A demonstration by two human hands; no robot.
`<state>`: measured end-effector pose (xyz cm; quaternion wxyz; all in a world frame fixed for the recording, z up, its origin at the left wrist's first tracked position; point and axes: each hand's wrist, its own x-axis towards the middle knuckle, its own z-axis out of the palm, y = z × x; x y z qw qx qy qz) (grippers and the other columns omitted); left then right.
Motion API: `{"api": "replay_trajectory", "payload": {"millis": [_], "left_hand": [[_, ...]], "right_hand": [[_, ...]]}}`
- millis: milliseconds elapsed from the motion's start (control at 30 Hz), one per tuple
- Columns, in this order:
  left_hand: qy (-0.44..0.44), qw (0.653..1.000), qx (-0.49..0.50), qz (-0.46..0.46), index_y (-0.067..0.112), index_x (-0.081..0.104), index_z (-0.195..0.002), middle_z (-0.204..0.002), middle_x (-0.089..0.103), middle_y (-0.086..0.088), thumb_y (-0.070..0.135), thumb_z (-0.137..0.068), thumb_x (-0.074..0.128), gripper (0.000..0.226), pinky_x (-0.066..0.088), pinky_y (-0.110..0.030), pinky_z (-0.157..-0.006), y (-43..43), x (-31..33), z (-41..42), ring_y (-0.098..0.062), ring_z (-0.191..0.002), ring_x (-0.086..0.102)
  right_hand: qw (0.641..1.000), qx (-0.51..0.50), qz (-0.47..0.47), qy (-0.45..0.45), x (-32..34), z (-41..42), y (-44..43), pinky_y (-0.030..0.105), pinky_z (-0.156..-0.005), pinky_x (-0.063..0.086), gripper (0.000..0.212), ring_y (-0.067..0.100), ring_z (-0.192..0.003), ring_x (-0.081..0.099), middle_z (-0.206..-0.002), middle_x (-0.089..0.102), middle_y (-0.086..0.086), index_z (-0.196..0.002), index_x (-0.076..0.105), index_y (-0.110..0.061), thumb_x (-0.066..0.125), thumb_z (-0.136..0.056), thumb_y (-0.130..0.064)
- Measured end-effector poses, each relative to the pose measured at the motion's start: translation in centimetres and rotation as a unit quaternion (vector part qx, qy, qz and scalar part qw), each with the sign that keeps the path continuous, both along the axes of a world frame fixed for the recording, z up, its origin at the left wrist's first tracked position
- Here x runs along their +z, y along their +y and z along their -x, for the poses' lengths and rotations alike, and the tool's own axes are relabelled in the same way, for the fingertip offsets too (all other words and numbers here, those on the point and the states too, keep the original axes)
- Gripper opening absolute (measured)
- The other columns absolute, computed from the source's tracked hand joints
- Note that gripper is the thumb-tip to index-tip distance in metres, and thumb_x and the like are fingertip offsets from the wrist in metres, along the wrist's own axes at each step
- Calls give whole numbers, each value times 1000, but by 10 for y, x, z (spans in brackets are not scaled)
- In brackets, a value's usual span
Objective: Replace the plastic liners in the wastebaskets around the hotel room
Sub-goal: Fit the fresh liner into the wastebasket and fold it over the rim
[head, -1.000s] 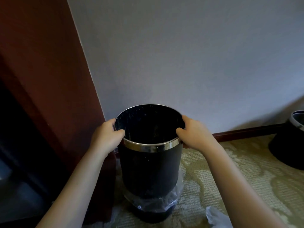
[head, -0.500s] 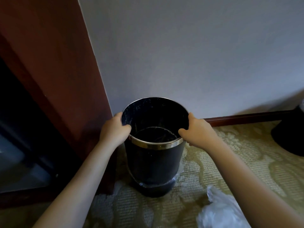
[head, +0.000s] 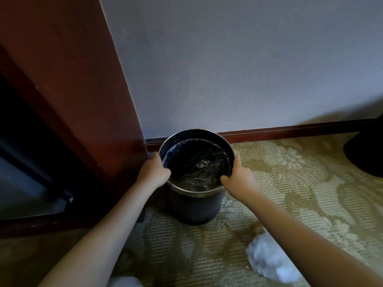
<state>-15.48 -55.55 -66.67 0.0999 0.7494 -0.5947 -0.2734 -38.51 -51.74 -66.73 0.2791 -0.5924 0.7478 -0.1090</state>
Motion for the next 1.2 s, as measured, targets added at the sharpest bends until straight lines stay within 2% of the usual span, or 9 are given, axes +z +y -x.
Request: {"api": "replay_trajectory", "payload": {"millis": [300, 400, 500, 567, 633, 767, 933, 1100, 1200], "left_hand": [[6, 998, 3, -66, 7, 23, -142, -120, 58, -20, 14, -92, 47, 57, 43, -34, -67, -3, -33, 2, -31, -95, 59], [-75, 995, -30, -56, 10, 10, -149, -150, 29, -18, 28, -90, 55, 76, 44, -44, -95, 1, -35, 8, -35, -130, 39], [-187, 963, -168, 100, 14, 14, -150, -160, 4, -6, 37, -89, 55, 77, 26, -47, -112, 1, -37, 25, -30, -146, 7], [-162, 938, -292, 91, 17, 24, -149, -159, 13, -3, 35, -92, 51, 66, 26, -44, -114, -3, -40, 45, -26, -146, 12], [-124, 923, -359, -61, 20, 34, -146, -155, 27, -6, 36, -98, 43, 52, 28, -40, -113, -4, -43, 66, -26, -141, 26], [-59, 898, -322, -295, 11, 39, -143, -150, 36, -11, 37, -101, 34, 49, 28, -37, -111, -4, -36, 83, -28, -135, 36], [-133, 942, -291, -102, 17, 64, -99, -103, 63, -9, 25, -94, 44, 22, 44, -32, -75, -14, -29, 66, -30, -96, 59], [-255, 897, -331, -145, 13, 67, -101, -95, 63, -5, 22, -93, 44, 26, 43, -33, -72, -14, -34, 35, -24, -84, 58], [-157, 937, -299, -91, 19, 65, -106, -103, 64, -4, 25, -92, 48, 23, 48, -34, -73, -12, -34, 34, -24, -90, 60]], "right_hand": [[998, 6, -38, 43, -30, -6, -1, 27, -46, 38, 81, 22, -62, 55, -72, 56, 4, -154, -6, -7, 46, -96, -28], [996, 13, -31, 77, -27, -2, -7, 32, -55, 47, 65, 27, -69, 59, -78, 58, 6, -150, 14, -6, 42, -97, -31], [995, 29, 21, 96, -20, 0, -12, 35, -62, 51, 43, 29, -79, 59, -89, 61, 7, -131, 34, -10, 43, -94, -31], [990, 61, 73, 105, -17, -1, -14, 38, -73, 50, 43, 30, -98, 55, -108, 62, 9, -132, 37, -13, 44, -93, -28], [984, 88, 103, 115, -15, -3, -15, 39, -84, 48, 46, 31, -109, 52, -120, 60, 10, -135, 38, -13, 45, -92, -26], [979, 105, 135, 110, -13, -1, -16, 39, -90, 46, 47, 29, -110, 53, -122, 60, 7, -137, 42, -15, 48, -90, -22], [968, 184, 161, 53, -13, -6, -22, 35, -92, 45, 51, 27, -117, 52, -128, 60, 7, -140, 47, -15, 48, -89, -17], [889, 387, -47, 241, -23, -19, -24, 36, -91, 37, 45, 28, -114, 54, -123, 62, 11, -118, 61, -14, 27, -99, -36], [903, 357, -52, 232, -20, -20, -24, 36, -82, 42, 47, 29, -104, 60, -111, 66, 11, -108, 64, -12, 30, -101, -43]]}}
